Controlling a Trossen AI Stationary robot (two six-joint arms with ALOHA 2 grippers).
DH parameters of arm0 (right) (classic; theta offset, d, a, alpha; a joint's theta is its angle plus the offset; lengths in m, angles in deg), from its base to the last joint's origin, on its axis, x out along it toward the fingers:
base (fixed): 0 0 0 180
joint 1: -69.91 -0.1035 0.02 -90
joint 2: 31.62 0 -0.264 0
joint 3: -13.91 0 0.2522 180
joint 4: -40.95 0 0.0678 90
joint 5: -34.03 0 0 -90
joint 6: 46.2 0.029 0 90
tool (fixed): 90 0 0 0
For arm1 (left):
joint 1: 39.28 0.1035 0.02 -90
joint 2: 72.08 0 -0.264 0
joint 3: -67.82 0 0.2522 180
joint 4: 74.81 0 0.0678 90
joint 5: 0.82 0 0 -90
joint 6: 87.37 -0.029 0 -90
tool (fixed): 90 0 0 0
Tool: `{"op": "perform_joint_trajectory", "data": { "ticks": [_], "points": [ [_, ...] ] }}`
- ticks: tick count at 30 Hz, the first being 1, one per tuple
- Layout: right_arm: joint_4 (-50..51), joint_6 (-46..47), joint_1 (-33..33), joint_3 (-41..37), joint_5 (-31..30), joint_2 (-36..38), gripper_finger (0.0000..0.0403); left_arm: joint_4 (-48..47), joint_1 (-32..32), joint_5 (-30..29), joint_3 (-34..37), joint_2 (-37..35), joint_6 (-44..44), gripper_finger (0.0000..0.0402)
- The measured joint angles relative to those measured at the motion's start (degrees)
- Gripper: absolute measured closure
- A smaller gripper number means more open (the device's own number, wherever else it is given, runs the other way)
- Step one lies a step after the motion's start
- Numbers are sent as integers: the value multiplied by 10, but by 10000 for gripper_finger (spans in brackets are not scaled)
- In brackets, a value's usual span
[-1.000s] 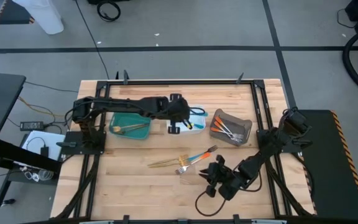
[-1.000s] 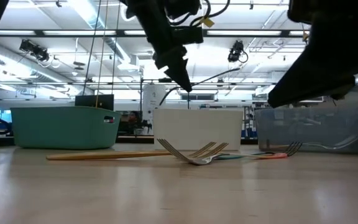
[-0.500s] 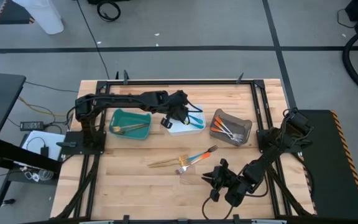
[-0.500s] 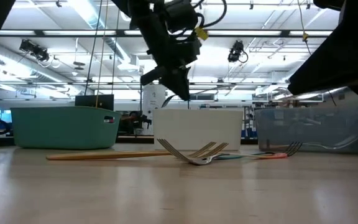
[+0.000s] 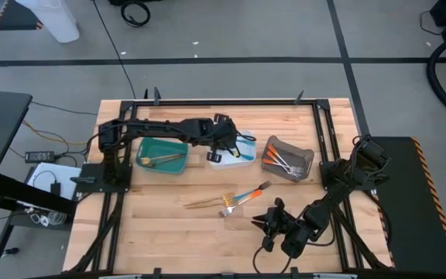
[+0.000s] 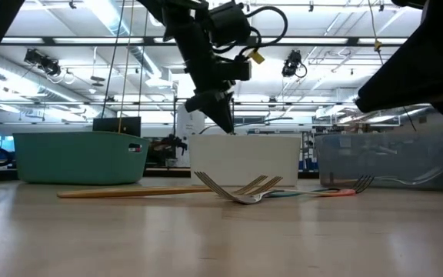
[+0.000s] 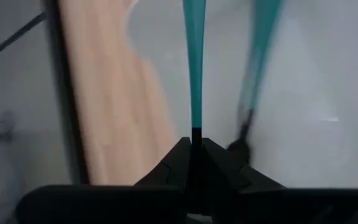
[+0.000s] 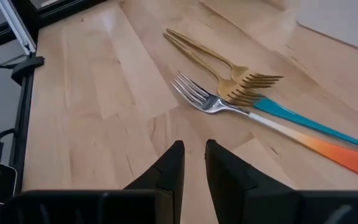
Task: Sort silverware by color (type)
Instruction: Put the blue fork into the white bin
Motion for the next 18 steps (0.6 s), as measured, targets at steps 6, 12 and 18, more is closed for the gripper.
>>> {"op": "perform_joint_trajectory", "data": {
  "ticks": [6,12,18],
  "points": [
    [10,2,0,0,-4,0,331,1,-38,-77,0,0,-21,361],
    [9,1,3,0,-8,0,331,-5,-58,-72,0,0,-44,363],
    [8,1,8,0,-8,0,331,-42,-41,-10,-21,-1,6,374]
  ]
}}
